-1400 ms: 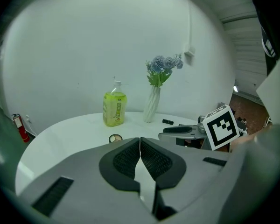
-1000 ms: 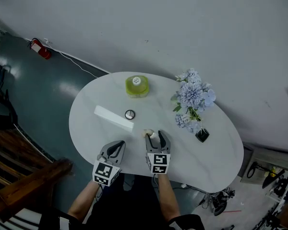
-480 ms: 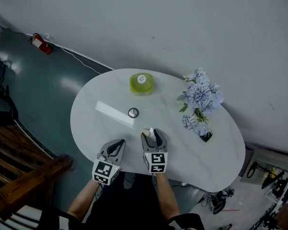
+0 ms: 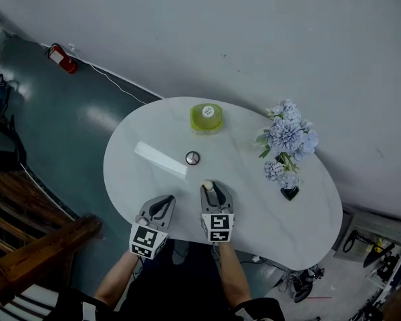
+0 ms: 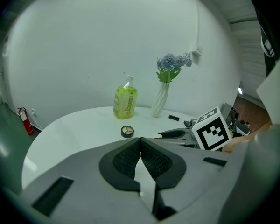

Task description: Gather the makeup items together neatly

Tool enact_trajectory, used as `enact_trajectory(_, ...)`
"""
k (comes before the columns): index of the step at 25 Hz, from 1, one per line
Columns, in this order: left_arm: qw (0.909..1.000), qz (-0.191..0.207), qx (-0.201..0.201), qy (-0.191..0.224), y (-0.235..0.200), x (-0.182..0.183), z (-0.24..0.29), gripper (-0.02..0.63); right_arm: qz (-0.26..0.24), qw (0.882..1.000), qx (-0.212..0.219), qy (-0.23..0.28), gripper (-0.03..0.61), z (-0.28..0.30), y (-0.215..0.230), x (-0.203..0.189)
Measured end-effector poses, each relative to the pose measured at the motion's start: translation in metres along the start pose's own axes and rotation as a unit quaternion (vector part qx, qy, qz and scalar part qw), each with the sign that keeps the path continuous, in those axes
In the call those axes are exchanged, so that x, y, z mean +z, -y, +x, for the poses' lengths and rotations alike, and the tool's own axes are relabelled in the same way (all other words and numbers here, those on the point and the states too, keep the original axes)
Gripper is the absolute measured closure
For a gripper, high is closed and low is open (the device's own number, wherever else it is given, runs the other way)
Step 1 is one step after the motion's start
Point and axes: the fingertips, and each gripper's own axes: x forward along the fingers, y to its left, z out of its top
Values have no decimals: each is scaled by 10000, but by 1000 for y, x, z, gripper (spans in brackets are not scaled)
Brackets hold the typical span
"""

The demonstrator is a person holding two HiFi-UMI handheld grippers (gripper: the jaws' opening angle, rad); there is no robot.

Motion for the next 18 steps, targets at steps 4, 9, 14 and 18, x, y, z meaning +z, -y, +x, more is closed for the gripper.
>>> enact_trajectory(4,10000,7,0,5,0,1,-7,594,-35,9999,-77,133,423,-8,0,9)
enact_trajectory(9,9999,92,-83,65,9,4,-13,594,-116,9990,-350,256,425,-33,12,22)
enact_trajectory(14,9989,281,-371,95,37,7,-7,594,-33,9961,-826,296,425,-71,45,14)
enact_trajectory(18,9965,462,-696,94,69,12,4,594,98,9914,-1280,261,425,-108,78,-4)
